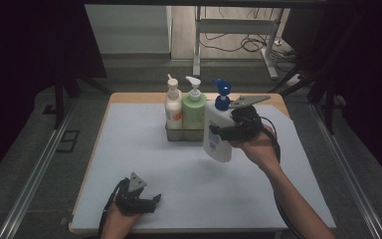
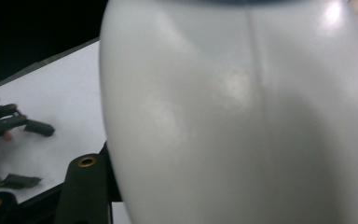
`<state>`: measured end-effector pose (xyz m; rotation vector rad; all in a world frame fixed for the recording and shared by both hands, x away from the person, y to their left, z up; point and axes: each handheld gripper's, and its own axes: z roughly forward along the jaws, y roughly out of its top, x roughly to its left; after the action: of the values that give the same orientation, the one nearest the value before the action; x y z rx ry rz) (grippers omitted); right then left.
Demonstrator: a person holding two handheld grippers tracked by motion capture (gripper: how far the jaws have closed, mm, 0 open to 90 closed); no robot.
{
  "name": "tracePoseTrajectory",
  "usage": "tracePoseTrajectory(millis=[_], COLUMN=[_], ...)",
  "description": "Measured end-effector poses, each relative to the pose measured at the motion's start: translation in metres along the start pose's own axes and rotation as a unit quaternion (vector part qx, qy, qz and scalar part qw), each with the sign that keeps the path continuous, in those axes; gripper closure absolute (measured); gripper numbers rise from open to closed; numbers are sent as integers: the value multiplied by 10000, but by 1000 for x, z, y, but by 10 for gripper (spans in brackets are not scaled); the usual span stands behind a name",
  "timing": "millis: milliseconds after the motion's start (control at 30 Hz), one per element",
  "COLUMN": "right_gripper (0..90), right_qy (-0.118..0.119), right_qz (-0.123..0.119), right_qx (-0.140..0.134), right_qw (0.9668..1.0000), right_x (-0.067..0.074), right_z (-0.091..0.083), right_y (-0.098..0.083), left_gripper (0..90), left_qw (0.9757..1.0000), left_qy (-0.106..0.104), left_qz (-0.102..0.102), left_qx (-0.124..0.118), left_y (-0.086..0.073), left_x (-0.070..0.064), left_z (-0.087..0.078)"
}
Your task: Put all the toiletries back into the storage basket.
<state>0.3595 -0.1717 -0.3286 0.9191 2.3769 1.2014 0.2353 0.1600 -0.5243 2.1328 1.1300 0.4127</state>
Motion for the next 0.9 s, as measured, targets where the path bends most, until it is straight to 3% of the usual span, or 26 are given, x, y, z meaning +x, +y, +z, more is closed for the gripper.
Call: tracePoseTrajectory(millis=[233,900], right_gripper=[400,401], right_qy=[-273,-643], right_qz=[153,417], right_qx=[-14,-162], right_qw=[9995,9969], right_x=[-18,-50], right_z=[-2,11], right_y=[5,26], left_gripper=[121,121], left_qw=[10000,10000], left_qy=[0,3], left_qz=[18,18], left_qx=[-1,-5], left_y=[0,0], left_x=[0,0], left_z=[0,0])
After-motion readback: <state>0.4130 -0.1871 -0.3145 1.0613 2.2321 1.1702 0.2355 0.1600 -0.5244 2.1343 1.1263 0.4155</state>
